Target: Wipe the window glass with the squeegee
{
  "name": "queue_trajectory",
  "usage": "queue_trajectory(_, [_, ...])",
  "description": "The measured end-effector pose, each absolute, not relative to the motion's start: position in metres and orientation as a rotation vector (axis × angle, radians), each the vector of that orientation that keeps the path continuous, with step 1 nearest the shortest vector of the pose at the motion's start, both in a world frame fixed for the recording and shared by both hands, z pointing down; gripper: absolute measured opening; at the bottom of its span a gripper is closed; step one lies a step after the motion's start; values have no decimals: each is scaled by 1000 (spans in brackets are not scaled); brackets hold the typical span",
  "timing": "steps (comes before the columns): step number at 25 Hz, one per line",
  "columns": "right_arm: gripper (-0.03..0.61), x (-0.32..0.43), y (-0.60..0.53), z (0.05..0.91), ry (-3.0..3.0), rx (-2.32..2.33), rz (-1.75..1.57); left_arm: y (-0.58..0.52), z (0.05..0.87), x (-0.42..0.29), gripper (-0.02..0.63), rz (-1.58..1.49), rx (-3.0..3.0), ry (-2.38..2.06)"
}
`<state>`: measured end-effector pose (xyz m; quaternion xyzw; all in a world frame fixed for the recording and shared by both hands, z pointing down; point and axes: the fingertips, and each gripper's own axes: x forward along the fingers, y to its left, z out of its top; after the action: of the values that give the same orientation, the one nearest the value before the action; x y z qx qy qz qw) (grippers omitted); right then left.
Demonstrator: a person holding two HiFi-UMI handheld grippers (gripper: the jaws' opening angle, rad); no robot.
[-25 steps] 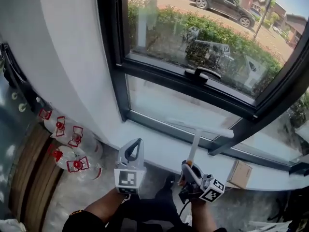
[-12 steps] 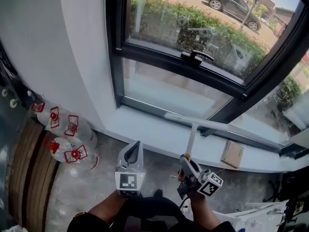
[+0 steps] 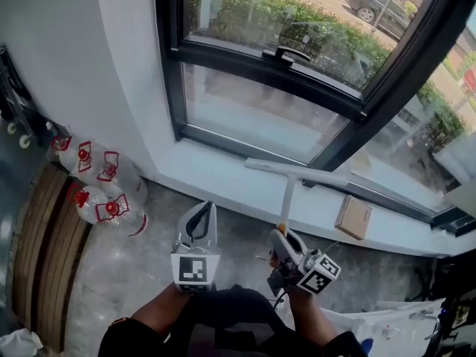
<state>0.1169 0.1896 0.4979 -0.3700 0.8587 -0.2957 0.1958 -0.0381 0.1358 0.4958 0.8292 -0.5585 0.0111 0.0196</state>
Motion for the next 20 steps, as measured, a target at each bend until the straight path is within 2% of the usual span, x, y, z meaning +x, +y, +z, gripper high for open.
queue_trajectory(9, [48,172,258,511,2373,-1037,-856,211,484,11,18,117,2589,-1796])
queue_trajectory(20, [48,176,305,530,2351,-1156,-861,248,531,-25,18,234,2474,-1839])
